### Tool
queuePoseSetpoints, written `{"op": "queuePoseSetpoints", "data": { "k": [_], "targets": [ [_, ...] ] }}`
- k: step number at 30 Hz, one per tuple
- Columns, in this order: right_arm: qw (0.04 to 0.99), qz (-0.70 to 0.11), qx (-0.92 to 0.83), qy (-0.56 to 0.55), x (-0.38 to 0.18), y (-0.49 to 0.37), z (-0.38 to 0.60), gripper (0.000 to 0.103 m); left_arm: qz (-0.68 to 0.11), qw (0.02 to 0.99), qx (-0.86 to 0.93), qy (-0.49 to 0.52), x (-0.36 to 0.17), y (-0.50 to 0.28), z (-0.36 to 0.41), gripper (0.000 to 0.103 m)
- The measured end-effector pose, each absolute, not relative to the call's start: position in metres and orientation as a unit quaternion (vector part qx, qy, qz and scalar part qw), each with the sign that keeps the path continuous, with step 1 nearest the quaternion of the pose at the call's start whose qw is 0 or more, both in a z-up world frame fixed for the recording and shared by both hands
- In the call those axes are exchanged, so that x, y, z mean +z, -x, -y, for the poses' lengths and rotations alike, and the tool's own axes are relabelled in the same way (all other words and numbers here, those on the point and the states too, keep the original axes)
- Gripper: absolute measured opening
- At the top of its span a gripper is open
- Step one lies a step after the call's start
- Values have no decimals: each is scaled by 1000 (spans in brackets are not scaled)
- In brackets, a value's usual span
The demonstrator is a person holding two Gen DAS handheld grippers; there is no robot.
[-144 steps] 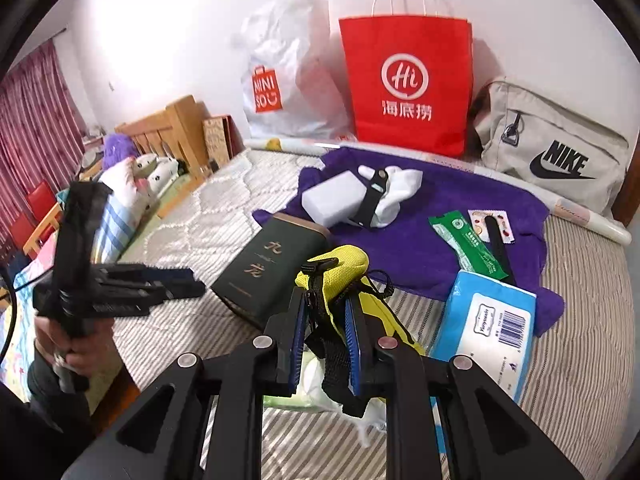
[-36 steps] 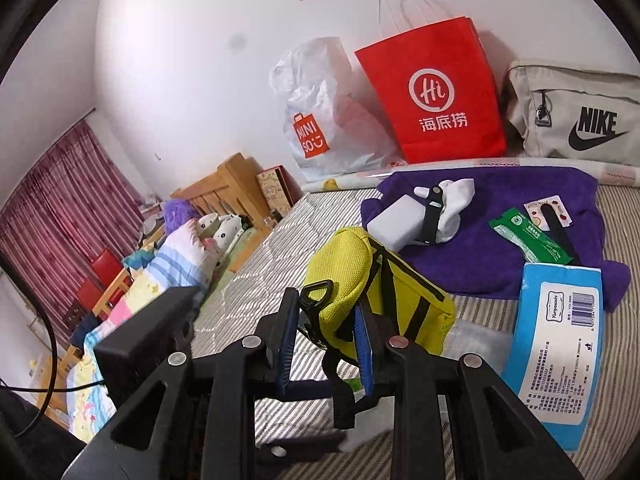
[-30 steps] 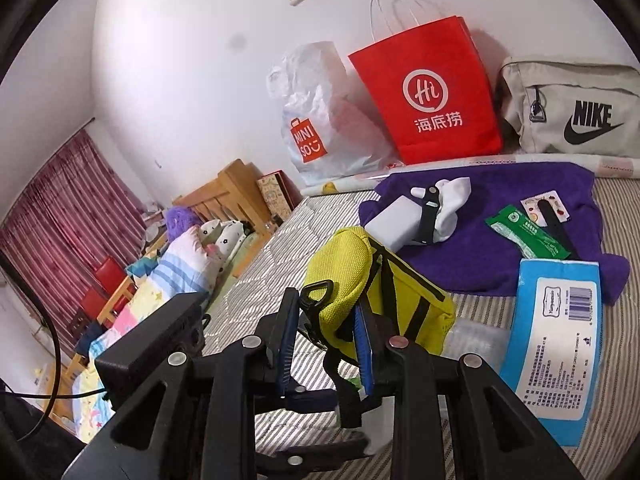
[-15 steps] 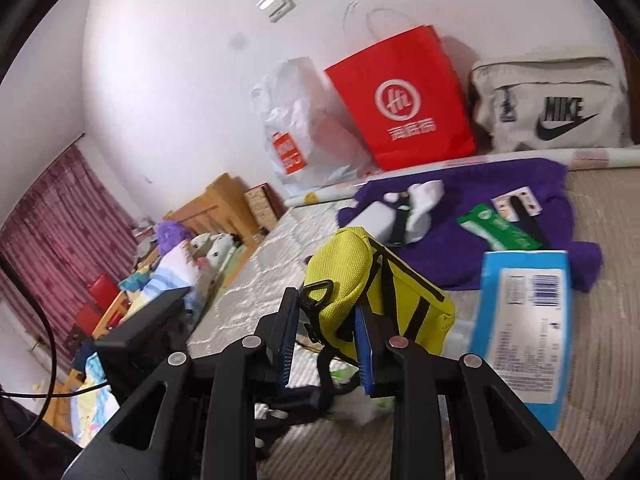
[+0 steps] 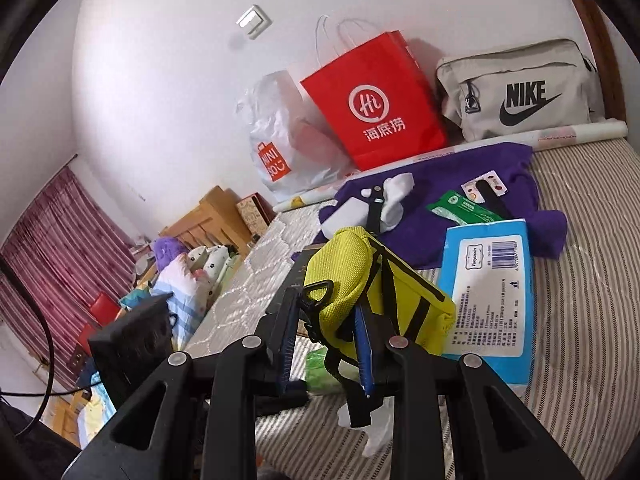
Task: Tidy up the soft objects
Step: 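Grasp the grey mesh bag with the left tool while the right tool holds the pouch up, then carry the grey mesh bag and yellow pouch over the purple towel with both tools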
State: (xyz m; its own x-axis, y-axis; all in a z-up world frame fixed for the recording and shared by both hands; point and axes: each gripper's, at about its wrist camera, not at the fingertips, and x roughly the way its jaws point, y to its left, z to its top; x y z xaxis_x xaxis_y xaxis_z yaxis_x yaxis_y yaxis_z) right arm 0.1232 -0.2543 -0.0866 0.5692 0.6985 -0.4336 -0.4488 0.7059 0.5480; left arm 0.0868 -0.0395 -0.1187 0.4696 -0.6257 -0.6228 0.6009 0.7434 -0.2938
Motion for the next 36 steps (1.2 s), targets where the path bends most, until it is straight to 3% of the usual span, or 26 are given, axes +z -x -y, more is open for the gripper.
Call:
{"op": "queuePoseSetpoints", "data": {
  "k": [2, 5, 13, 15, 17, 36],
  "targets": [
    [864, -320, 336, -193, -83, -121, 253, 26, -358, 862, -358, 11, -119, -83, 48, 45],
    [864, -315, 343, -194, -77, -120, 250, 26, -333, 873, -355, 2, -116, -79, 59, 57],
    [857, -304, 365, -198, -64, -113, 240, 26, -294, 886, -355, -45, -117, -73, 79, 57],
    [854, -304, 372, -197, -63, -111, 239, 26, -290, 890, -348, -51, -117, -77, 82, 52],
    [852, -307, 375, -199, -64, -110, 240, 26, -294, 889, -347, -50, -118, -80, 81, 27],
    [865, -325, 317, -213, -96, -86, 289, 26, -337, 897, -285, 3, -113, -61, 21, 24]
  ]
}}
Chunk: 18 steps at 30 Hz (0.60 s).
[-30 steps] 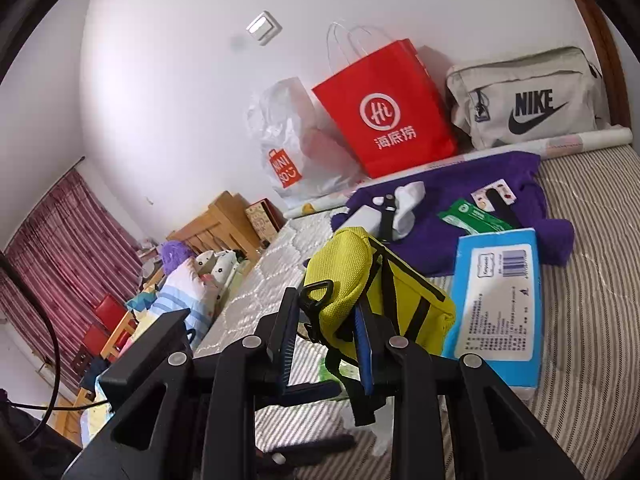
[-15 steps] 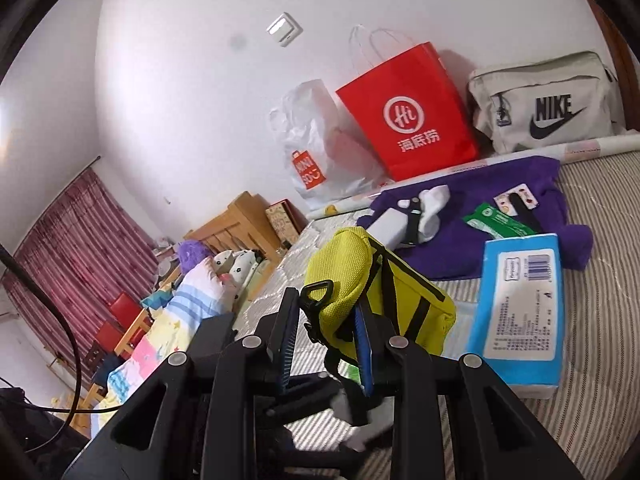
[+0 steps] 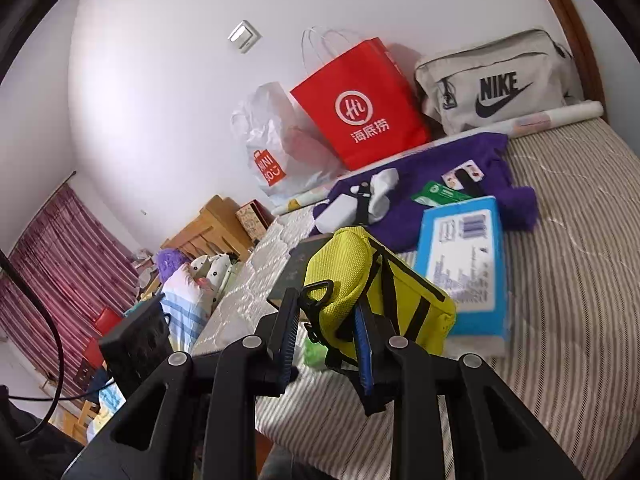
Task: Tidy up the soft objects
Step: 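Carry the grey mesh bag and yellow pouch over the purple towel with both tools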
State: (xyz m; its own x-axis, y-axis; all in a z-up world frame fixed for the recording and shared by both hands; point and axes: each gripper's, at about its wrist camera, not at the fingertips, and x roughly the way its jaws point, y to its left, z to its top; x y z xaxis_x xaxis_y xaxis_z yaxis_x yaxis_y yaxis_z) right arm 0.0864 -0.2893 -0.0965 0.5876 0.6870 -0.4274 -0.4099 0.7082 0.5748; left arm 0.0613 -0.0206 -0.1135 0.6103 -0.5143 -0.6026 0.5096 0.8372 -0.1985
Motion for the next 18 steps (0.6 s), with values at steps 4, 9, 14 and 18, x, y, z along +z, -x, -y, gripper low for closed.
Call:
{"op": "queuePoseSetpoints", "data": {
  "k": [4, 9, 14, 18],
  "targets": [
    [867, -333, 311, -203, -104, -75, 298, 26, -359, 899, -250, 20, -114, -68, 7, 24],
    [870, -354, 287, -189, -127, -70, 305, 26, -384, 900, -202, 47, -121, -73, -13, 24],
    [870, -381, 264, -169, -149, -71, 307, 26, -399, 898, -175, 56, -119, -76, -23, 24],
    [863, -389, 270, -174, -156, -75, 307, 26, -412, 896, -154, 62, -117, -80, -27, 24]
  ]
}}
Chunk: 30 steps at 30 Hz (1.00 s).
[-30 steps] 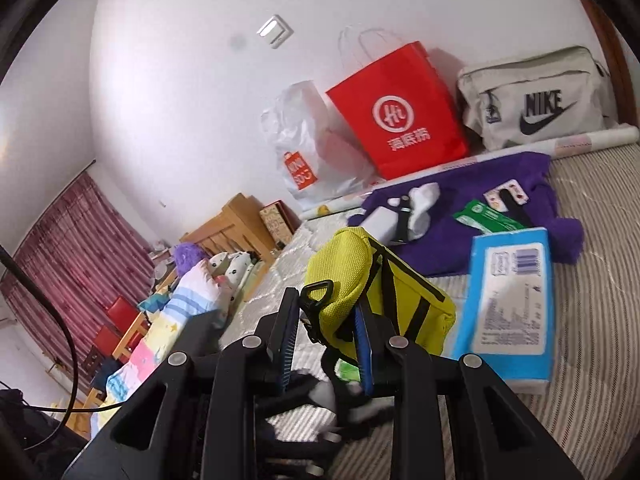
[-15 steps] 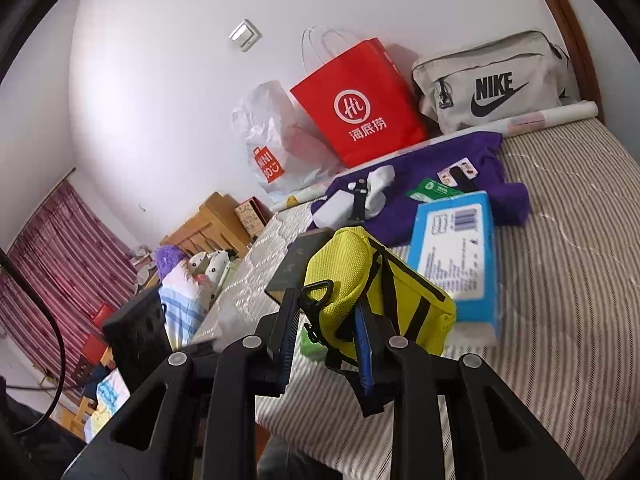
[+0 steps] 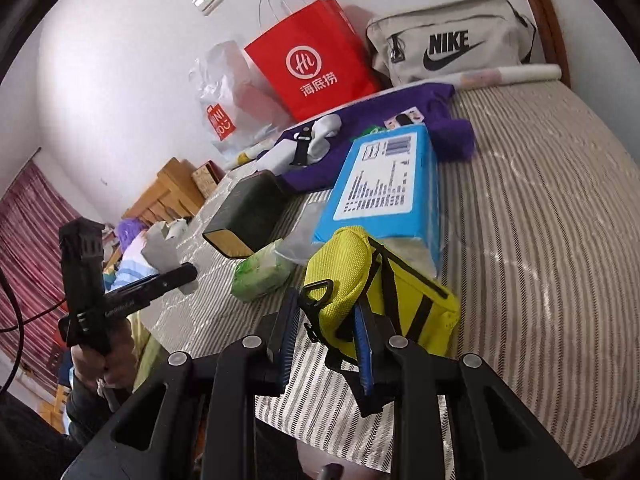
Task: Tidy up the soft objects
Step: 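Carry the grey mesh bag and yellow pouch over the purple towel with both tools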
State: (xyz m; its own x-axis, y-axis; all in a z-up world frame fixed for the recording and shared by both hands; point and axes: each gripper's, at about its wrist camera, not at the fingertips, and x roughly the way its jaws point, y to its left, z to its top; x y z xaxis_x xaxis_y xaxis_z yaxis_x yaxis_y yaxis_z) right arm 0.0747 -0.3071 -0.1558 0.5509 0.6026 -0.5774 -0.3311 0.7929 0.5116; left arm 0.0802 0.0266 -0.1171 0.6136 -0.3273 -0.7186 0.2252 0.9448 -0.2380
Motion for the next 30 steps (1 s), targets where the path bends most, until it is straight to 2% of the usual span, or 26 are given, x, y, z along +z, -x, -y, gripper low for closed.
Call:
{"op": "queuePoseSetpoints", "data": {
  "k": [8, 17, 30],
  "targets": [
    [859, -379, 304, -158, -132, -74, 299, 26, -421, 893, -146, 64, -98, -99, -22, 24],
    [872, -333, 333, -136, -74, -75, 298, 26, -422, 894, -134, 72, -75, -127, -28, 24],
    [912, -320, 243, -86, -36, -156, 287, 26, -427, 896, -101, 68, -48, -178, -40, 24]
  ]
}}
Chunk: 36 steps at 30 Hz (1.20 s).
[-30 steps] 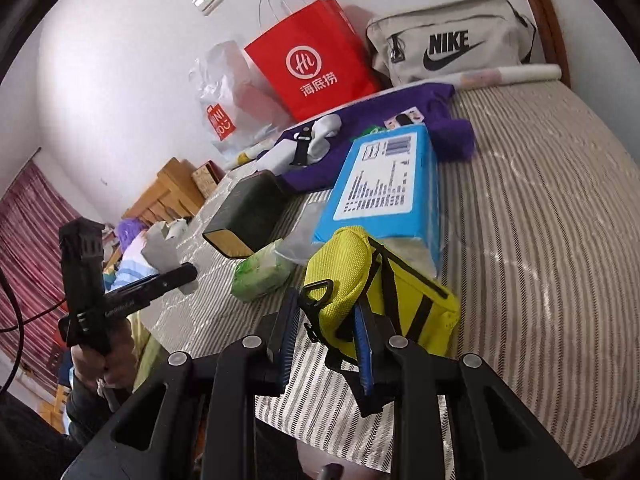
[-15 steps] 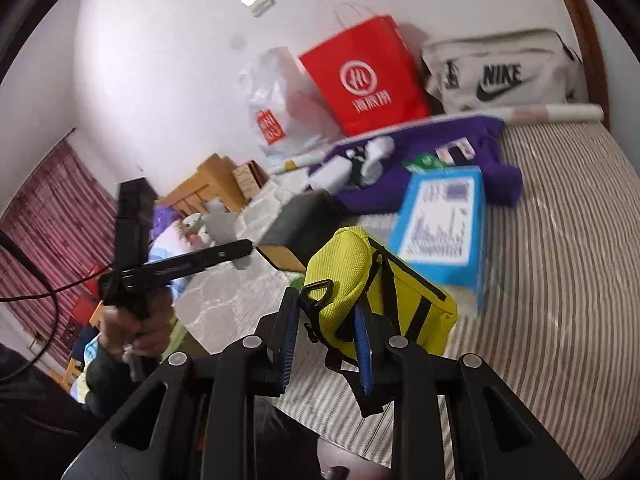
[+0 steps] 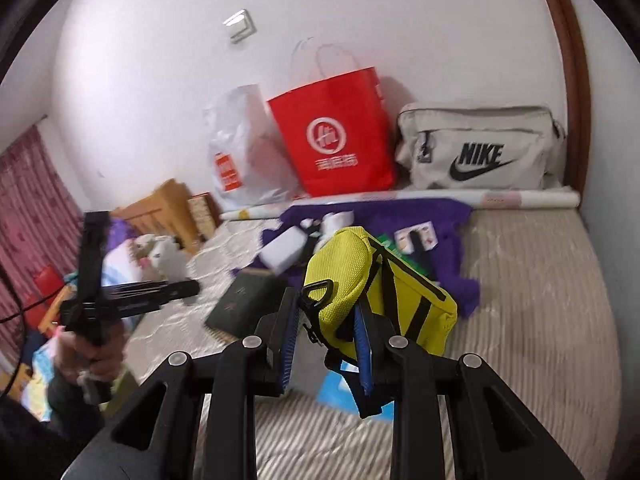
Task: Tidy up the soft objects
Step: 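Carry the grey mesh bag and yellow pouch over the purple towel with both tools, then open both tools to release the mesh bag and pouch onto the towel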
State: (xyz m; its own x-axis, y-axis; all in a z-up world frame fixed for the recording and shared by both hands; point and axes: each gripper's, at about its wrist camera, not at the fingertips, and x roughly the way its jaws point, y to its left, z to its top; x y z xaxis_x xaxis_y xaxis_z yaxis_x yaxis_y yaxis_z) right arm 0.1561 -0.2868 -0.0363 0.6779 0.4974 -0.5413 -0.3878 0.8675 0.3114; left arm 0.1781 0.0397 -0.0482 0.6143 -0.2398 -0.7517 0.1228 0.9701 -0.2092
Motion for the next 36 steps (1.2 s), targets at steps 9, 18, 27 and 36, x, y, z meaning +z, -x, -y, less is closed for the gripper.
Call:
{"op": "queuePoseSetpoints", "data": {
  "k": [9, 18, 27, 36],
  "targets": [
    [913, -334, 221, -73, -41, -210, 274, 26, -436, 890, -106, 78, -52, -225, -38, 24],
    [913, -346, 210, -53, -51, -252, 269, 26, -452, 881, -117, 80, -63, -268, -28, 24],
    [903, -369, 212, -50, -74, -294, 263, 26, -483, 864, -125, 62, -83, -305, -10, 24],
    [895, -392, 210, -25, -93, -327, 252, 26, -520, 842, -133, 52, -101, -332, 2, 24]
  ]
}}
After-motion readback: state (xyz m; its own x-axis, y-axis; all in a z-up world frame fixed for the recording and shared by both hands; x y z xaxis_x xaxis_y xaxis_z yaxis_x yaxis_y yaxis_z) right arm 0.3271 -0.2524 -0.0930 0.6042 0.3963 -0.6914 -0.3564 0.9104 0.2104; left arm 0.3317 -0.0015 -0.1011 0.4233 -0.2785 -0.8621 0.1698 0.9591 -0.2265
